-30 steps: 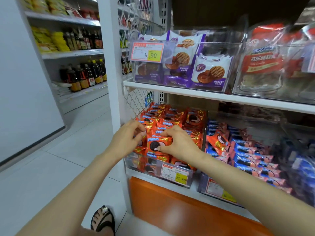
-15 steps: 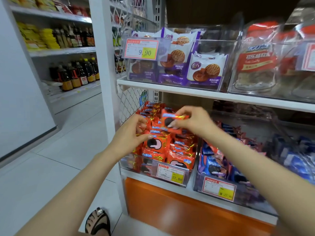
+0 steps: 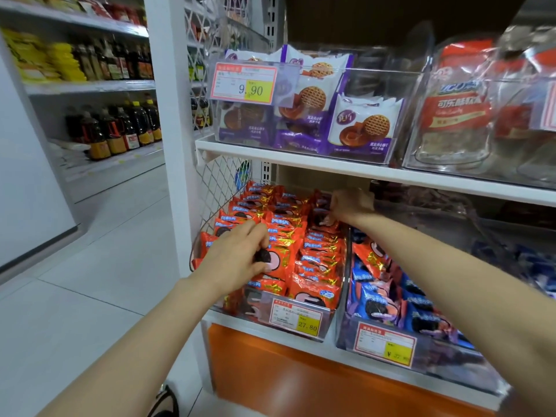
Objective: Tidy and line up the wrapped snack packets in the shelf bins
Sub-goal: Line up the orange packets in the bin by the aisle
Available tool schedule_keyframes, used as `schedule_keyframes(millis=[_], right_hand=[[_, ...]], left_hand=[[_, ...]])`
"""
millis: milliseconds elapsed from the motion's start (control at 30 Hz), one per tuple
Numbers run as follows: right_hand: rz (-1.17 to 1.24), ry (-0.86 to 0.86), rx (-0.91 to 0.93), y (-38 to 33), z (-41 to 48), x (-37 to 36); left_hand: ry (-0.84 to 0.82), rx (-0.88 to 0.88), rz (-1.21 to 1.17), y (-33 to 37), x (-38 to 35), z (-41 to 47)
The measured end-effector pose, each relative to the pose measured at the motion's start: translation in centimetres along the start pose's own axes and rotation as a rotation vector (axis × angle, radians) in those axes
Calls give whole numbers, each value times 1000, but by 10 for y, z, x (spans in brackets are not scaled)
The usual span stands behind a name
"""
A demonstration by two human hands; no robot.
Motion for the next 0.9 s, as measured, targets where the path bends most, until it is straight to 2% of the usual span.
schedule_keyframes(millis=[100, 167, 233, 300, 400, 500, 533, 600, 667, 767, 900], right_hand=[[-113, 8, 51, -5, 4, -3], [-158, 91, 101, -12, 3, 2], [-110, 117, 119, -12, 2, 1], [-55, 78, 115, -7, 2, -5], [-167, 28, 128, -7, -5, 1], [-209, 190, 205, -18, -36, 38], [-125, 167, 268, -23, -51, 42], [73, -56, 420, -36, -91, 33], [30, -213, 545, -47, -133, 17], [-91, -145, 638, -51, -159, 5], [-63, -71, 626, -49, -163, 6]], left_hand=[[-14, -1, 15, 2, -1, 0], [-26, 8, 16, 2, -1, 0], [-38, 12, 37, 3, 0, -1], [-44, 19, 66, 8, 0, -3], [-15, 18, 132, 16, 3, -4], [21, -52, 82, 27, 7, -2], [-2, -82, 49, 32, 5, -1], [-85, -124, -13, 41, -4, -2], [-158, -140, -25, 47, -13, -3], [-195, -133, 25, 49, -21, -2], [-181, -129, 80, 52, -24, 1]])
Point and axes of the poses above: each hand's wrist, its own z-axis towards the middle knuckle, its own x-axis out of the back of the hand, y = z × x, the point moved 10 cm from there along z, towards the middle knuckle, and after that the axes turned 5 degrees about -x, right-handed, at the moved point
